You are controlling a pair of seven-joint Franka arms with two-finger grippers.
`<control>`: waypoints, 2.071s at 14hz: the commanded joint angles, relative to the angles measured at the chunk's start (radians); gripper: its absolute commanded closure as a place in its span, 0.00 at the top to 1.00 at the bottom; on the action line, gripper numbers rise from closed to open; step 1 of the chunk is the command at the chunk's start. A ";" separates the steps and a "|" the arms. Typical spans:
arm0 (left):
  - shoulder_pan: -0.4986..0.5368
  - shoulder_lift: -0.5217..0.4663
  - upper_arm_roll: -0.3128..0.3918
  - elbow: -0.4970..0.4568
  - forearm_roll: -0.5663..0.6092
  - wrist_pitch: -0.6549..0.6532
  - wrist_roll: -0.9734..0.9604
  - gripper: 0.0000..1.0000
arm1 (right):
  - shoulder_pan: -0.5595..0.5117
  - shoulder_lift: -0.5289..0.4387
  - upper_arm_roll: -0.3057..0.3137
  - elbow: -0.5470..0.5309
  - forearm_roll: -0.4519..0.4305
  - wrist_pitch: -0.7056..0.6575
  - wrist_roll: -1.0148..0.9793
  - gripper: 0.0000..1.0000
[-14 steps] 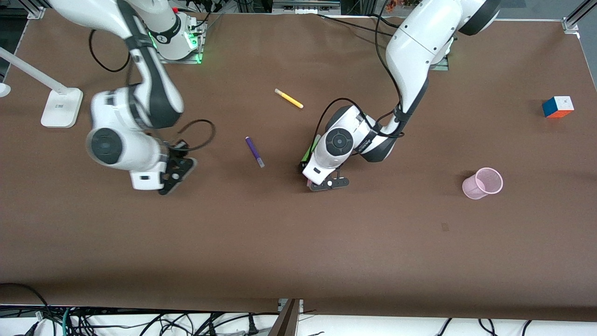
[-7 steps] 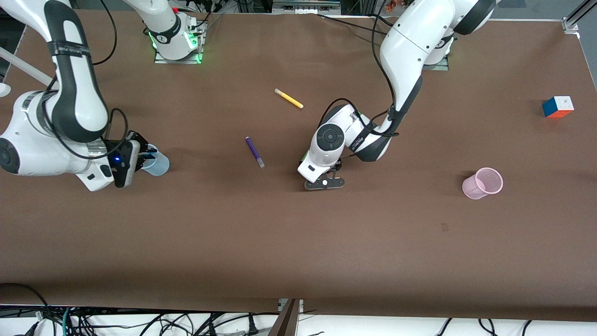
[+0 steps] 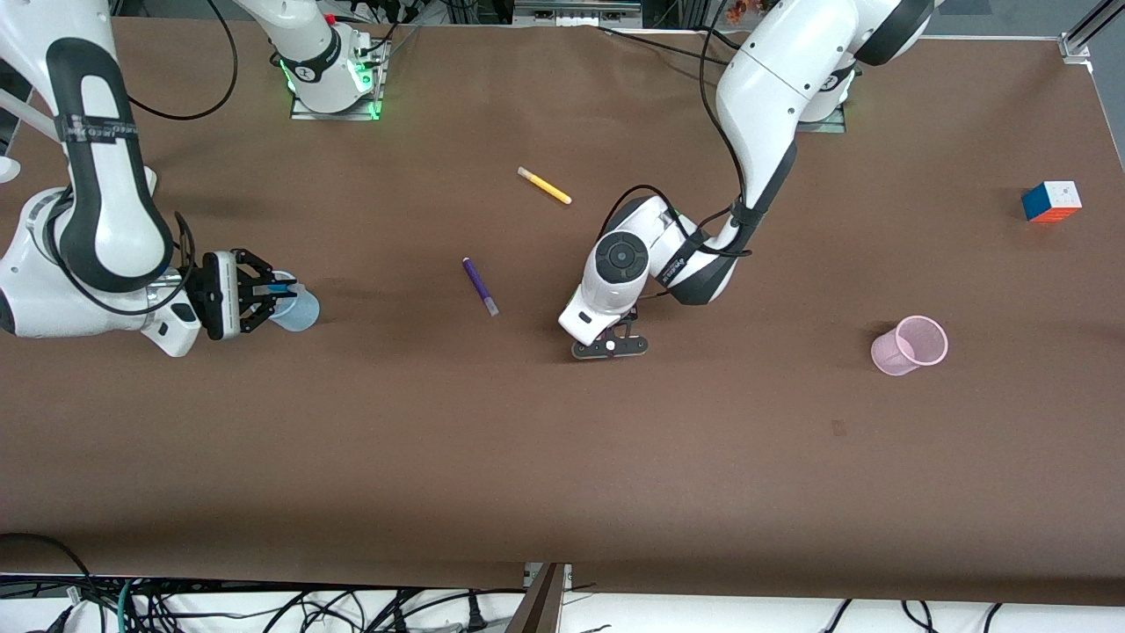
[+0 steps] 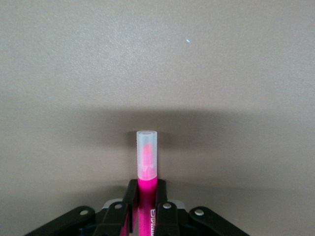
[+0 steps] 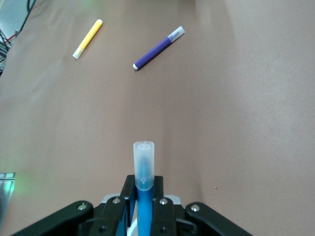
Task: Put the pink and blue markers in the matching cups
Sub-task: 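Drop the blue marker into the blue cup while the left gripper carries pink marker, then lower the pink marker into the pink cup with the left gripper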
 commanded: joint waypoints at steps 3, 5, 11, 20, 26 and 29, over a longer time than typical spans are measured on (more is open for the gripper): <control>0.066 -0.071 -0.006 0.015 0.020 -0.104 0.030 0.00 | -0.045 0.013 0.008 -0.005 0.043 -0.029 -0.071 0.99; 0.108 -0.176 -0.007 0.014 0.015 -0.269 0.143 0.00 | -0.048 0.006 0.008 0.030 0.045 -0.031 -0.018 1.00; 0.236 -0.418 -0.006 -0.005 0.015 -0.623 0.464 0.00 | -0.017 0.004 0.018 0.289 -0.125 -0.202 0.688 1.00; 0.549 -0.567 -0.007 -0.152 -0.017 -0.514 1.261 0.00 | 0.181 -0.016 0.017 0.435 -0.432 -0.351 1.584 1.00; 0.776 -0.570 -0.007 -0.316 -0.296 -0.266 1.847 0.00 | 0.152 -0.261 0.048 0.270 -0.468 -0.287 1.775 1.00; 0.820 -0.550 -0.007 -0.336 -0.341 -0.207 2.037 0.00 | 0.130 -0.397 0.049 0.201 -0.541 -0.270 1.775 1.00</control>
